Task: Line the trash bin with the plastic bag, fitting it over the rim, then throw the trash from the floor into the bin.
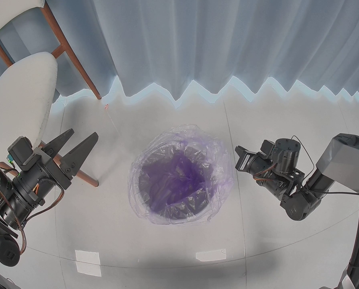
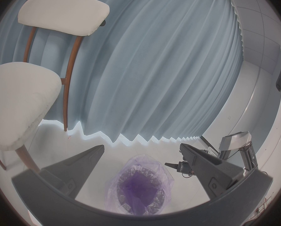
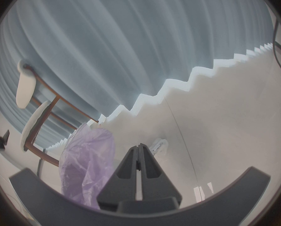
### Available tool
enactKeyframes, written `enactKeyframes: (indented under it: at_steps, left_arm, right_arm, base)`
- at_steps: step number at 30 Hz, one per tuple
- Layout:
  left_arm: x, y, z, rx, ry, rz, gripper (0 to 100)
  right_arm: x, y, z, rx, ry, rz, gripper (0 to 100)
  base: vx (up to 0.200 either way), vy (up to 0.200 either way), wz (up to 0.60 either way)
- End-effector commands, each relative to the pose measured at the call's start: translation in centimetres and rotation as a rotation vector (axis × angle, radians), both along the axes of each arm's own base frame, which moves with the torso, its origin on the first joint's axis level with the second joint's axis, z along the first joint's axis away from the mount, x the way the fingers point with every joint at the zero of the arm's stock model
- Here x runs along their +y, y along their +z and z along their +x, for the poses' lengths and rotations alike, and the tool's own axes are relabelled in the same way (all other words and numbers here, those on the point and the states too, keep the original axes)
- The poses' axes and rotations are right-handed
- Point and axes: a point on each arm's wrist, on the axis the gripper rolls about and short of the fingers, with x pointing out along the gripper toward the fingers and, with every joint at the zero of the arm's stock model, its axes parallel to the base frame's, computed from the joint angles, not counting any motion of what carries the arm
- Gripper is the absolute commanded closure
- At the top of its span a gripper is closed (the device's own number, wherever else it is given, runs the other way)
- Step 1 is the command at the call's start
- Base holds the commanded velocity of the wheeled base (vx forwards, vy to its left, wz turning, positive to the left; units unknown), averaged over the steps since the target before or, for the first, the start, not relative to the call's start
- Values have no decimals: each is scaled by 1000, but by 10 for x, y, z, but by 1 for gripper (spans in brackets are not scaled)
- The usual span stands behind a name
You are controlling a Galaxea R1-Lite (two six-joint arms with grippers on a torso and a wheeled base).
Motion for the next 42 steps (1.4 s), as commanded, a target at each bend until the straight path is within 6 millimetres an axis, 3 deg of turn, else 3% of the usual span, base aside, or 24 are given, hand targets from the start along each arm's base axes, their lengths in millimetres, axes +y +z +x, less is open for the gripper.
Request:
enactKeyframes:
  at_steps: [1, 6, 8, 9, 11, 14, 17, 26, 27, 35, 38, 42]
  left_arm:
    - [0, -2, 0, 4, 2, 7, 0]
    - [0, -3, 1, 8, 5, 14, 0]
    - [0, -3, 1, 8, 5, 14, 0]
    - [0, -3, 1, 8, 5, 14, 0]
    - [0, -4, 1, 11, 5, 16, 0]
    - [0, -6, 0, 19, 0, 19, 0]
    - [-3, -7, -1, 22, -10, 19, 0]
    - [-3, -7, -2, 25, -12, 20, 0]
    - [-3, -7, -2, 25, -12, 20, 0]
    - [-3, -9, -3, 30, -13, 23, 0]
    - [-5, -10, -4, 36, -22, 25, 0]
    - [-5, -11, -5, 31, -21, 43, 0]
  right_arm:
    - [-20, -8, 12, 30, -37, 44, 100]
    - [-21, -3, 5, -8, -16, 67, 100]
    - [-7, 5, -18, -36, 38, 44, 100]
    - [0, 5, -29, -29, 68, 37, 0]
    - [11, 6, -44, -17, 112, 28, 0]
    - [22, 0, -49, -26, 120, -31, 0]
    - [26, -11, -41, -64, 121, -107, 0]
    - [34, -36, -23, -84, 111, -114, 0]
    - [36, -36, -18, -96, 107, -106, 100]
    - [31, -11, -14, -151, 88, -46, 100]
    - [22, -2, -12, -143, 63, 12, 100]
    - [4, -4, -1, -105, 7, 95, 100]
  base:
    - [0, 0, 0]
    - [0, 0, 0]
    - [0, 0, 0]
    - [0, 0, 0]
    - [0, 0, 0]
    - [0, 0, 0]
    - [0, 0, 0]
    - [0, 0, 0]
    - [0, 0, 0]
    - [0, 0, 0]
    - [0, 0, 0]
    - [0, 0, 0]
